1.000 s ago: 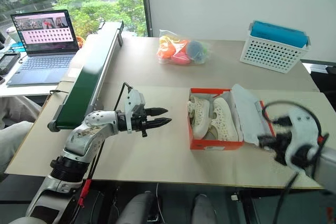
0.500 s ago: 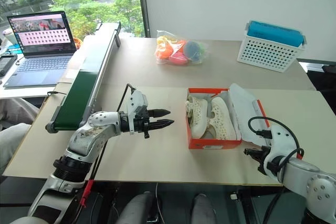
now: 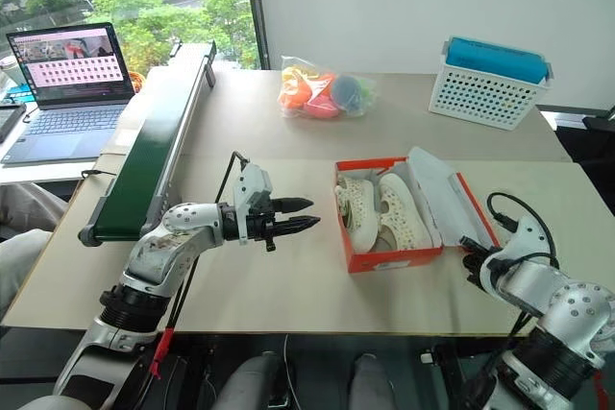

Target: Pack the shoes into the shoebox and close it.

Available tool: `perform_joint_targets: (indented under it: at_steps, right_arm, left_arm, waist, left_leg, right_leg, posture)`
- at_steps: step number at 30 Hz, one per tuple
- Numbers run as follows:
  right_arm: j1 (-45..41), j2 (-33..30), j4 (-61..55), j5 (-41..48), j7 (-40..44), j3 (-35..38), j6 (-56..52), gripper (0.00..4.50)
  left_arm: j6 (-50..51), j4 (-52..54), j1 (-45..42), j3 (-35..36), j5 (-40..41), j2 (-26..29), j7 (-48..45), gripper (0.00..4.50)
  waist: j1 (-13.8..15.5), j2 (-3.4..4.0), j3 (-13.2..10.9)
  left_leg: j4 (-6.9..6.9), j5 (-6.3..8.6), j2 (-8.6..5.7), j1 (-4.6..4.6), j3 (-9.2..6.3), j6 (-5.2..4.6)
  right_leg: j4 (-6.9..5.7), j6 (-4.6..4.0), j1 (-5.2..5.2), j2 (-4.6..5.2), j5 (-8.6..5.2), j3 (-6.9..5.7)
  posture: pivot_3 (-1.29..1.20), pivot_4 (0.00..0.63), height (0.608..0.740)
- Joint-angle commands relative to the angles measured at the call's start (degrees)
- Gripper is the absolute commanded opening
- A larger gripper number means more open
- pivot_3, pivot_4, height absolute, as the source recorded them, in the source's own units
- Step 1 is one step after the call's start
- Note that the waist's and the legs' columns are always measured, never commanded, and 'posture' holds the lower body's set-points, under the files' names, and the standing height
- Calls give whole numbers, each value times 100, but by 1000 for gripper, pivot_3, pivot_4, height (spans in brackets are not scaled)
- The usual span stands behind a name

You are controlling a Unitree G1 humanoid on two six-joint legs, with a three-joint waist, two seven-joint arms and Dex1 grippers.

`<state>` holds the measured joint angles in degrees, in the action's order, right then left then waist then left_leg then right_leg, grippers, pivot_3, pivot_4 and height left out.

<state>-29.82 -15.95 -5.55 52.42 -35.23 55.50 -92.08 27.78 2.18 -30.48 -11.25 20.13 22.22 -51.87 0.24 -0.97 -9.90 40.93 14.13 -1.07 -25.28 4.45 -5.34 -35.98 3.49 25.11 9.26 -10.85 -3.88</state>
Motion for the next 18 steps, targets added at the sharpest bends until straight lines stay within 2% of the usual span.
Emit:
perform_joint_targets:
  at_steps: [1,4,9,18]
  right_arm:
    - [-783,183,487,-245,-698,803,-42,89]
    - [-1319,278,767,-831,-993,1350,-42,89]
    - [-1556,-11,1953,-1479,-997,1449,1409,89]
    - [-1626,-582,3912,-1561,-260,1314,3626,89]
  left_arm:
    - [-104,41,-153,75,-23,-35,29,1961]
    - [-113,8,-184,79,-29,-50,25,1961]
    - [-134,-67,-303,94,-59,-86,21,1961]
    - [-237,-290,-519,149,-116,-100,10,1961]
  waist:
    - [-8,2,1]
    - [-26,8,3]
    - [-25,9,3]
    - [-112,7,4]
  left_leg:
    - [0,-1,-1,0,1,1]
    - [-3,-3,0,0,2,4]
    - [-6,-12,-5,0,12,20]
    - [-4,-2,0,14,15,-1]
  right_leg:
    - [-1,-1,1,1,0,1]
    - [-2,0,3,-1,0,0]
    - [1,2,1,1,-1,0]
    - [2,3,-13,-1,-2,2]
  posture:
    - [0,150,699]
    - [0,150,699]
    - [0,150,699]
    - [0,150,699]
